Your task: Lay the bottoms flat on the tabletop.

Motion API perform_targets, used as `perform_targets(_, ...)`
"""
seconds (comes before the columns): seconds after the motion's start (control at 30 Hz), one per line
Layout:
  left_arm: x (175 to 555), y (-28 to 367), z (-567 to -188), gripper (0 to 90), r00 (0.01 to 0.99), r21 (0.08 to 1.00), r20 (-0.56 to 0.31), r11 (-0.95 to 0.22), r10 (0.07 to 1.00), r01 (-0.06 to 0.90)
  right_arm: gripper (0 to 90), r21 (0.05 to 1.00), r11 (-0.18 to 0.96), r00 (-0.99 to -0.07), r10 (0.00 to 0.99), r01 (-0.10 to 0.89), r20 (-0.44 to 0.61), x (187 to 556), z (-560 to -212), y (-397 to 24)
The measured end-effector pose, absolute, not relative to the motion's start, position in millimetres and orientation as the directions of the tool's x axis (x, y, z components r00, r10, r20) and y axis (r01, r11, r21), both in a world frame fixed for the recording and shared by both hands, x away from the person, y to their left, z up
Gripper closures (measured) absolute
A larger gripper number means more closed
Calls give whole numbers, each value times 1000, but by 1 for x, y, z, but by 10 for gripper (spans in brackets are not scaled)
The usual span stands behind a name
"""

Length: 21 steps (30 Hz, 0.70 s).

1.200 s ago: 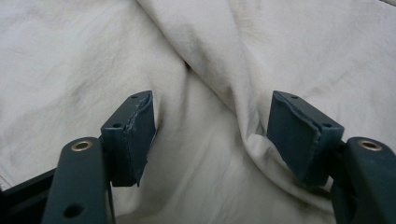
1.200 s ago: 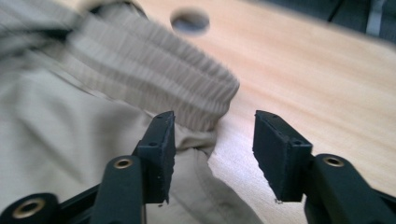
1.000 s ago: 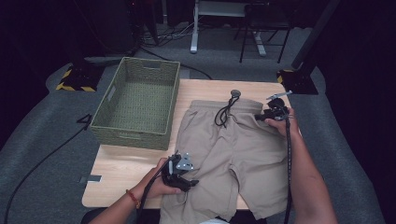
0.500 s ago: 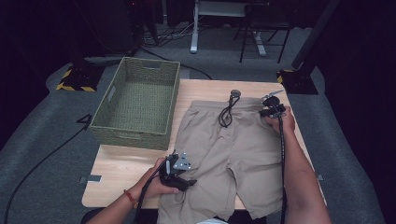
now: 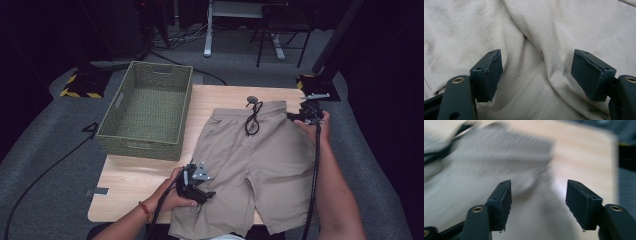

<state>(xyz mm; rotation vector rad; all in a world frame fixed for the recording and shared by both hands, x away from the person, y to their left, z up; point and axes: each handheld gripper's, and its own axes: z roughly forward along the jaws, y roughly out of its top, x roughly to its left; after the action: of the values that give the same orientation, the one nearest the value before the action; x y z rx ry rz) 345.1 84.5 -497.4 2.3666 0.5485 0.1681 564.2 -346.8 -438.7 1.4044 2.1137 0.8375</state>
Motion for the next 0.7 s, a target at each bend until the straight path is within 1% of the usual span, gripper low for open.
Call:
perform_targets(0.13, 344, 79, -500, 231, 895, 679, -27, -649, 446, 344, 301, 655, 405, -512, 859, 637, -33, 529, -455, -334)
perform_targets(0.2, 346, 74, -501, 229, 891, 686, -27, -640, 453, 346, 308, 661, 419, -577, 816, 623, 27, 513, -467, -321)
perform_targets(0.23, 347, 72, -501, 227, 888, 689, -28, -635, 459, 350, 306, 642, 447, -603, 797, 624, 30, 508, -474, -312)
perform_targets(0.3, 353, 66, -502, 223, 882, 693, -26, -627, 470, 355, 315, 628, 455, -620, 782, 631, 57, 507, -483, -302)
perform_targets(0.33, 357, 64, -502, 222, 877, 694, -25, -623, 479, 360, 311, 621, 456, -620, 782, 637, 61, 509, -486, -299)
perform_targets(0.37, 361, 61, -502, 222, 873, 696, -24, -618, 487, 364, 313, 637, 450, -613, 789, 626, 44, 511, -487, -297)
perform_targets(0.47, 375, 55, -502, 222, 861, 697, -24, -609, 508, 379, 328, 632, 425, -597, 798, 649, 77, 524, -486, -295)
perform_targets(0.53, 385, 53, -503, 222, 855, 703, -26, -598, 519, 384, 329, 624, 444, -591, 806, 643, 35, 533, -486, -291)
perform_targets(0.57, 389, 52, -503, 223, 852, 704, -26, -596, 523, 387, 321, 616, 464, -578, 816, 636, -17, 539, -487, -287)
perform_targets(0.63, 396, 51, -502, 222, 851, 695, -27, -602, 525, 393, 318, 620, 433, -542, 840, 654, -16, 550, -487, -285)
perform_targets(0.7, 400, 53, -498, 222, 849, 668, -27, -622, 528, 408, 285, 620, 412, -510, 860, 668, -22, 559, -487, -284)
